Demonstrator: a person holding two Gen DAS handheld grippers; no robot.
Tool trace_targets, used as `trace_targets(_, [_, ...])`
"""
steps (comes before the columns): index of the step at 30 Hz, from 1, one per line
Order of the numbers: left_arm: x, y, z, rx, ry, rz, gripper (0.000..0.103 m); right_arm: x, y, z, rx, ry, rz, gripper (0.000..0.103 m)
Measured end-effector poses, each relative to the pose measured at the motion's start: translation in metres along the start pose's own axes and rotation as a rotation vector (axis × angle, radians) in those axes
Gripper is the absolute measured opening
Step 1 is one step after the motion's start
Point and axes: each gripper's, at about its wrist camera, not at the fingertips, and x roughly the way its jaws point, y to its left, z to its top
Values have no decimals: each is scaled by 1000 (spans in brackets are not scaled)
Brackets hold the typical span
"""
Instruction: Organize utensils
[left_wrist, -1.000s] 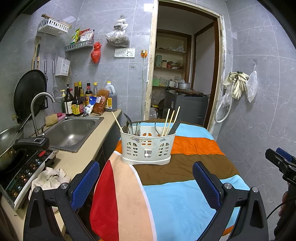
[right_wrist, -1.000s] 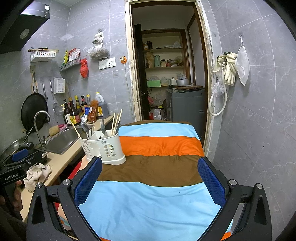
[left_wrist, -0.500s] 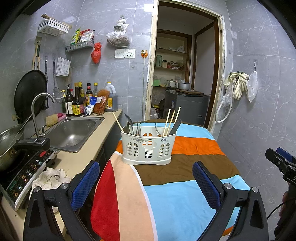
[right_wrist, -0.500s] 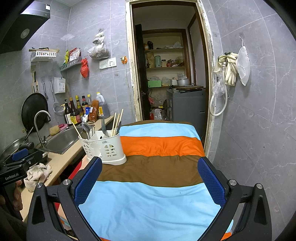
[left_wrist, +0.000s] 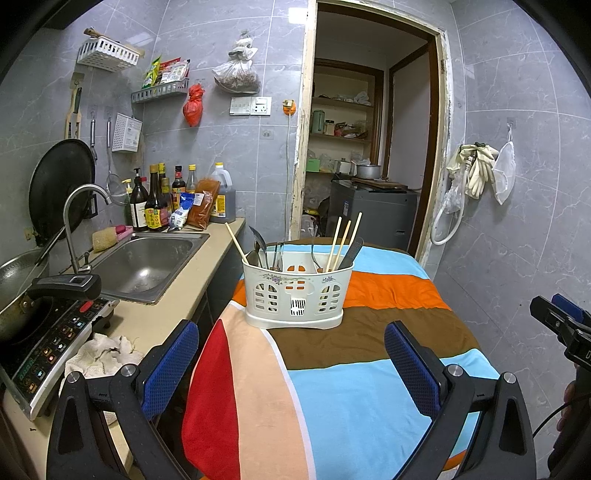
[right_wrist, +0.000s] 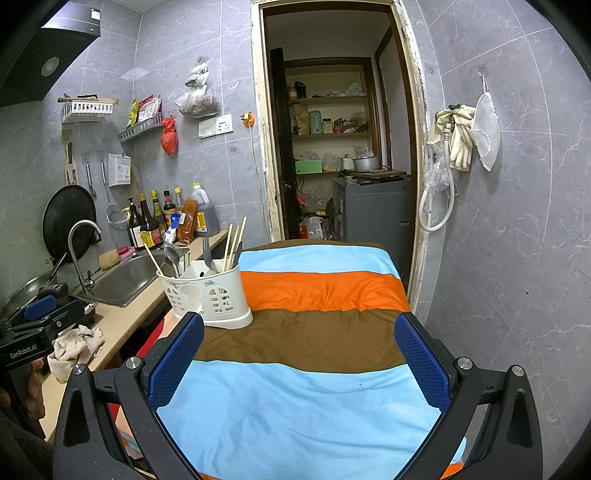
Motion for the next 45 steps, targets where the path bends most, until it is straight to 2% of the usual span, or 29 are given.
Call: trace_targets(45, [1,2,1,0,-3,11,101,2,1,2,-6,-1,-3,101])
